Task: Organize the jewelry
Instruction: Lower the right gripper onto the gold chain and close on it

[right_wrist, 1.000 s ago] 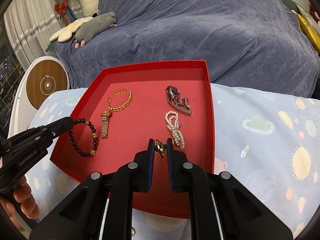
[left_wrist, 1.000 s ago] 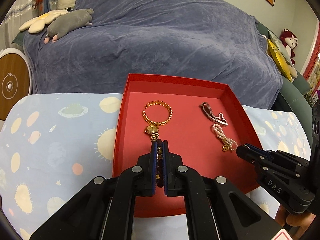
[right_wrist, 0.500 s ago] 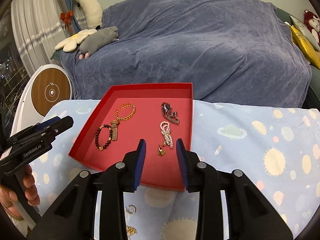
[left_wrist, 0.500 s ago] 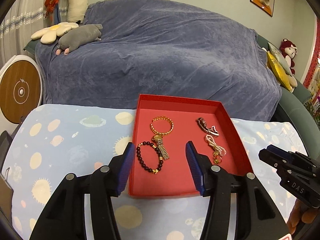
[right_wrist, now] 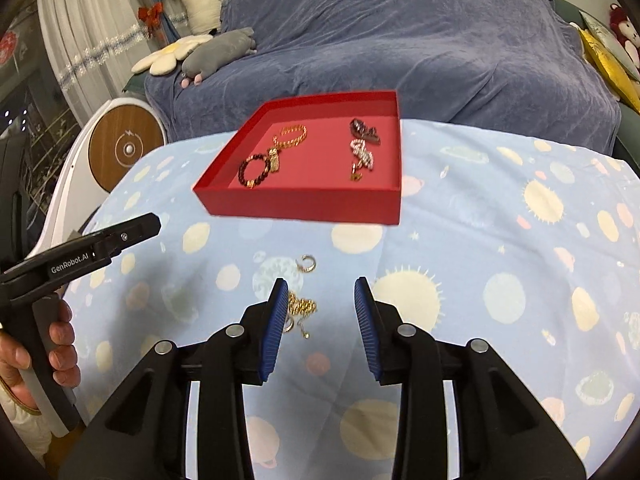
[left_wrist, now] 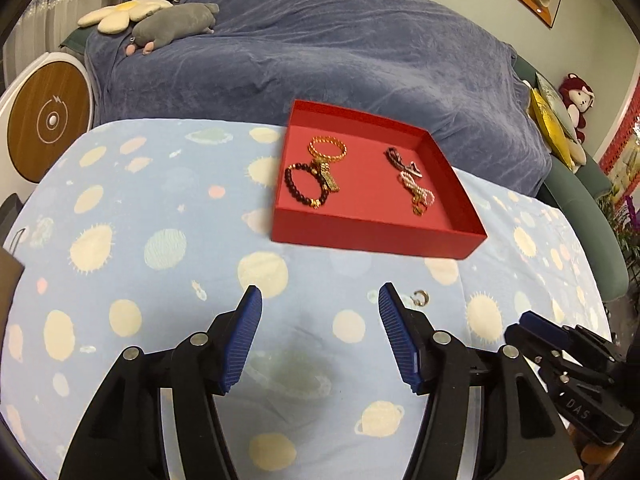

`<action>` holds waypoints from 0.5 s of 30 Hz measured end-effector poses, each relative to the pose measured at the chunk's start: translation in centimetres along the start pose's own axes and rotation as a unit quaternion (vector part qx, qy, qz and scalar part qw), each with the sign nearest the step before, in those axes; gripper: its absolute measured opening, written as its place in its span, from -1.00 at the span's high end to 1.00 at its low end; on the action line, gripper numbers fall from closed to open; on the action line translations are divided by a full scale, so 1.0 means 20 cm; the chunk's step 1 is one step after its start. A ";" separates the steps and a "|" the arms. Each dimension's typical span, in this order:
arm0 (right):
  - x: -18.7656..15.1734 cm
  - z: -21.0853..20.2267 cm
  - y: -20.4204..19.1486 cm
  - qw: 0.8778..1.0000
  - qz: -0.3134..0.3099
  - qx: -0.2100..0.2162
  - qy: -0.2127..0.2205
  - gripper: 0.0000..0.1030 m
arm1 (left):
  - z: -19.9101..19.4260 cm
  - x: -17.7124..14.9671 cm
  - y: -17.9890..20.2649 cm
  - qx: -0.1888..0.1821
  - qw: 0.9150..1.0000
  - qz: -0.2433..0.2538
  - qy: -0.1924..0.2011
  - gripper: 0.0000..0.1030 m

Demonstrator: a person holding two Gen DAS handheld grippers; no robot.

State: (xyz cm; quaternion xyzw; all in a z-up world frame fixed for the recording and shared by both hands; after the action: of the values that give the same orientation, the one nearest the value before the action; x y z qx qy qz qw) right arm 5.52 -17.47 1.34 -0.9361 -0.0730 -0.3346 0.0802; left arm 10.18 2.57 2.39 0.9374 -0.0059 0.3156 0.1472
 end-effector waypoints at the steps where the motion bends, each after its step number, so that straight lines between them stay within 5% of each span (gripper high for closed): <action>1: -0.02 0.03 -0.02 1.000 -0.011 0.002 -0.007 0.36 | 0.01 -0.02 0.00 0.002 1.000 0.007 -0.002 -0.14; 15: -0.07 0.29 -0.10 0.998 -0.038 -0.010 -0.044 0.44 | 0.11 -0.12 -0.01 0.001 0.999 0.026 -0.039 -0.14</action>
State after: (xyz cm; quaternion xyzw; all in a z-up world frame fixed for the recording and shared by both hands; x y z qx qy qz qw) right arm 7.64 -14.48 -3.85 -0.9474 -0.1085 -0.2963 0.0543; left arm 9.59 2.02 -0.66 0.9487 -0.0357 0.2825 0.1373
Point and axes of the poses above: each gripper's, at about its wrist camera, not at the fingertips, and z roughly the way its jaws point, y to its right, x to its top, the point moved 2 cm from there along z, roughly the way its jaws point, and after that the axes turned 7 degrees about -z, right-handed, at the moved point
